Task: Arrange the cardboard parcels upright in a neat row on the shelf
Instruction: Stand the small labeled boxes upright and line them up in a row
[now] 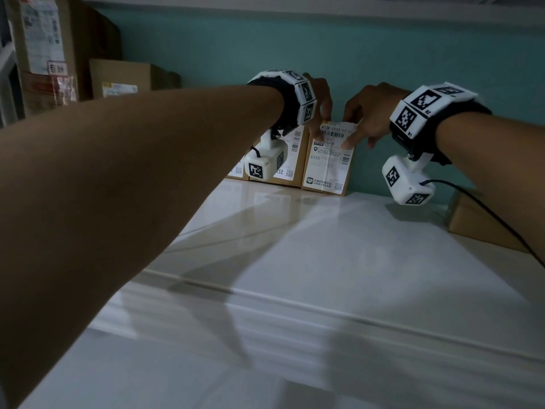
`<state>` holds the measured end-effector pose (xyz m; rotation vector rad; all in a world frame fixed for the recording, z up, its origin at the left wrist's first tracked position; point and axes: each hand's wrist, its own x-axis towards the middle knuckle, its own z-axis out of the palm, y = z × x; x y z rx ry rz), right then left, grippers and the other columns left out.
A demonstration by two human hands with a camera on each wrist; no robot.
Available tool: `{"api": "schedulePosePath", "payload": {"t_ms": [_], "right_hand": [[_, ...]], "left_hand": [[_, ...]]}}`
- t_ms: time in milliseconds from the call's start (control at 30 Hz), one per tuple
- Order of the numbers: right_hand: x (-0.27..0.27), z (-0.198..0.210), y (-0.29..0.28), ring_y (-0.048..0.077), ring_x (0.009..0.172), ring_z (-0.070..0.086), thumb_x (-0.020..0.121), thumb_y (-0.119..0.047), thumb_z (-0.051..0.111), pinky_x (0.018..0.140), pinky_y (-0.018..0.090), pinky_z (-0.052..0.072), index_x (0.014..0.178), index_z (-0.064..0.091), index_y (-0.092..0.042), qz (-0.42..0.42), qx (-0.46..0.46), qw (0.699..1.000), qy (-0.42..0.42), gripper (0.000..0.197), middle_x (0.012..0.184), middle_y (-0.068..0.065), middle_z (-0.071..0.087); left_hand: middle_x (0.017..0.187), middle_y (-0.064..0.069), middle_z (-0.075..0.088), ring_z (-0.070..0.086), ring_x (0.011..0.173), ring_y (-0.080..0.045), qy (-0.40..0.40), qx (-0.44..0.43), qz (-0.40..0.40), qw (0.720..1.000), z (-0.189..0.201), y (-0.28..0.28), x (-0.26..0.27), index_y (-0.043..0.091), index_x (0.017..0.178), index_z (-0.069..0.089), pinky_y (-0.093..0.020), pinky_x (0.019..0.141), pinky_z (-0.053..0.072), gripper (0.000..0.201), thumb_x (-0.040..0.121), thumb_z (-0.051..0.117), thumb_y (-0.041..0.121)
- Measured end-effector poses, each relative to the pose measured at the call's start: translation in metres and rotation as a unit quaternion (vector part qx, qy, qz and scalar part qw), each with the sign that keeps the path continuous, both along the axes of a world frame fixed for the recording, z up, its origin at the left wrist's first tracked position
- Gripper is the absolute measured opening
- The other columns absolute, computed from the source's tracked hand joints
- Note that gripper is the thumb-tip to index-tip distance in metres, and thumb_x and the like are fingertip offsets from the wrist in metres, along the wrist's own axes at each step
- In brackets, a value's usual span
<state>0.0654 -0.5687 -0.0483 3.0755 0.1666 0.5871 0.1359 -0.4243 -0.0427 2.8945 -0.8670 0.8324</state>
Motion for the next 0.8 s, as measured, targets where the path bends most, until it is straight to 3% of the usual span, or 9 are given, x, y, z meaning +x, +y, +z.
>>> {"api": "schedulePosePath", "payload": {"t_ms": [133, 233, 300, 367, 433, 533, 633, 800], "right_hand": [[-0.003, -0.002, 0.000, 0.012, 0.056, 0.069, 0.067, -0.032, 0.086, 0.074, 0.031, 0.059, 0.098, 0.067, -0.017, 0.002, 0.015, 1.000, -0.002, 0.040, 0.105, 0.001, 0.072], [-0.007, -0.005, 0.000, 0.011, 0.057, 0.068, 0.070, -0.030, 0.085, 0.075, 0.033, 0.059, 0.103, 0.066, -0.015, 0.002, 0.026, 1.000, 0.003, 0.040, 0.110, 0.004, 0.071], [-0.013, -0.005, 0.003, 0.014, 0.061, 0.069, 0.074, -0.025, 0.081, 0.073, 0.033, 0.060, 0.107, 0.065, -0.014, 0.007, 0.034, 0.999, 0.019, 0.038, 0.116, 0.006, 0.069], [-0.021, -0.003, 0.003, 0.022, 0.075, 0.071, 0.080, -0.025, 0.076, 0.074, 0.034, 0.059, 0.118, 0.062, -0.014, 0.000, 0.028, 0.998, 0.058, 0.042, 0.125, 0.005, 0.064], [-0.029, 0.001, -0.001, 0.025, 0.086, 0.071, 0.083, -0.033, 0.073, 0.080, 0.037, 0.058, 0.128, 0.057, -0.017, -0.016, 0.040, 0.995, 0.088, 0.051, 0.128, 0.002, 0.060], [-0.044, 0.005, -0.012, 0.021, 0.085, 0.072, 0.081, -0.044, 0.071, 0.080, 0.036, 0.058, 0.131, 0.053, -0.020, -0.029, 0.076, 0.993, 0.079, 0.058, 0.122, 0.001, 0.060], [-0.064, 0.007, -0.031, 0.022, 0.087, 0.071, 0.084, -0.043, 0.069, 0.084, 0.036, 0.056, 0.126, 0.056, -0.019, -0.047, 0.086, 0.992, 0.078, 0.050, 0.119, 0.002, 0.062], [-0.102, 0.011, -0.065, 0.023, 0.090, 0.070, 0.086, -0.041, 0.067, 0.089, 0.036, 0.054, 0.122, 0.060, -0.018, -0.083, 0.083, 0.990, 0.082, 0.043, 0.113, 0.001, 0.063]], "left_hand": [[0.123, -0.001, 0.058, 0.046, 0.122, -0.025, -0.023, 0.020, 0.001, 1.000, -0.001, -0.001, 0.006, 0.026, 0.119, 0.065, -0.036, 0.090, 0.043, 0.051, 0.073, 0.078, 0.047], [0.115, 0.000, 0.058, 0.041, 0.120, -0.023, -0.048, 0.052, 0.021, 0.997, -0.002, -0.003, 0.007, 0.028, 0.113, 0.067, -0.036, 0.082, 0.040, 0.046, 0.073, 0.077, 0.048], [0.112, -0.001, 0.062, 0.048, 0.117, -0.023, -0.041, 0.068, 0.043, 0.996, -0.001, -0.005, 0.000, 0.021, 0.112, 0.068, -0.033, 0.076, 0.038, 0.042, 0.076, 0.077, 0.042], [0.110, -0.002, 0.068, 0.061, 0.106, -0.023, -0.032, 0.088, 0.069, 0.993, 0.002, -0.007, -0.004, 0.013, 0.112, 0.068, -0.032, 0.075, 0.045, 0.042, 0.077, 0.079, 0.033], [0.115, -0.002, 0.067, 0.064, 0.103, -0.022, -0.027, 0.106, 0.089, 0.990, 0.004, -0.009, -0.011, 0.010, 0.118, 0.065, -0.033, 0.083, 0.052, 0.047, 0.077, 0.080, 0.029], [0.130, -0.002, 0.060, 0.058, 0.116, -0.023, -0.037, 0.138, 0.097, 0.985, 0.004, -0.009, -0.018, 0.019, 0.131, 0.056, -0.037, 0.095, 0.049, 0.056, 0.082, 0.074, 0.035], [0.109, -0.004, 0.068, 0.066, 0.096, -0.026, -0.028, 0.168, 0.108, 0.980, 0.006, -0.013, -0.034, 0.016, 0.118, 0.064, -0.041, 0.085, 0.055, 0.045, 0.079, 0.076, 0.033], [0.103, -0.011, 0.065, 0.063, 0.093, -0.029, 0.004, 0.157, 0.118, 0.981, 0.005, -0.022, -0.052, 0.007, 0.114, 0.060, -0.036, 0.068, 0.048, 0.046, 0.080, 0.076, 0.033]]}}
